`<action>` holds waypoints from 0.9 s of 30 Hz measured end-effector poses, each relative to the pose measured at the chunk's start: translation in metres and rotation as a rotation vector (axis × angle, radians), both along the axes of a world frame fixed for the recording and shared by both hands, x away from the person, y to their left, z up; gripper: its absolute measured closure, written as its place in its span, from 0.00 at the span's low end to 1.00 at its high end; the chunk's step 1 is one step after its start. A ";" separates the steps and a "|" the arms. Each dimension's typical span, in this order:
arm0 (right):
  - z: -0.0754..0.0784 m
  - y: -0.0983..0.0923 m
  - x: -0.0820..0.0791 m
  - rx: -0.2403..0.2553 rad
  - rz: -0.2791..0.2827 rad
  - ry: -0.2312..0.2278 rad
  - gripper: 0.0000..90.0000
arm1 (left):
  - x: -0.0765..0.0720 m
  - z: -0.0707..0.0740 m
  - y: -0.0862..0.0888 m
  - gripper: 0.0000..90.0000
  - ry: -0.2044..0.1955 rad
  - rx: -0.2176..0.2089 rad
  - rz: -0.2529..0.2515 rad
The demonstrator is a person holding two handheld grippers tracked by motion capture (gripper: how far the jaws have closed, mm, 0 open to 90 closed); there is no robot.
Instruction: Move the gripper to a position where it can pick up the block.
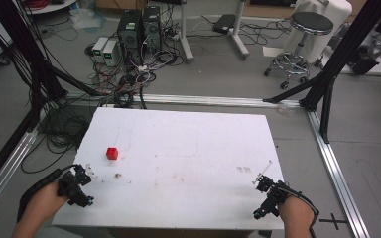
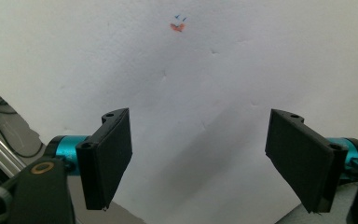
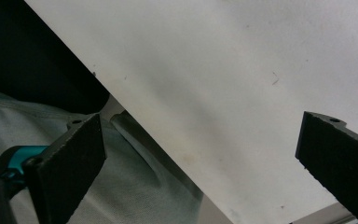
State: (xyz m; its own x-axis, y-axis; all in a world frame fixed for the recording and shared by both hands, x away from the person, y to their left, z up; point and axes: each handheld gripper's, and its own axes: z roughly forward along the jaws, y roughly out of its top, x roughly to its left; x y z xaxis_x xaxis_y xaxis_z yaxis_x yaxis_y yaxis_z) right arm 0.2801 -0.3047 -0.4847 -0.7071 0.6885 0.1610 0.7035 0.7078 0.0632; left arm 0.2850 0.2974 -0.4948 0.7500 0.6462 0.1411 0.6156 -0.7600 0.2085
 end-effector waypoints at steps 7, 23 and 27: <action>0.001 0.000 -0.001 0.004 -0.006 -0.003 0.01 | 0.004 0.006 0.001 0.26 0.020 0.015 -0.062; 0.001 0.001 -0.002 0.014 -0.001 -0.002 0.01 | 0.033 0.026 0.003 0.26 0.031 0.044 -0.153; 0.001 0.001 -0.002 0.010 0.000 0.001 0.01 | 0.041 0.026 0.004 0.26 0.042 0.028 -0.191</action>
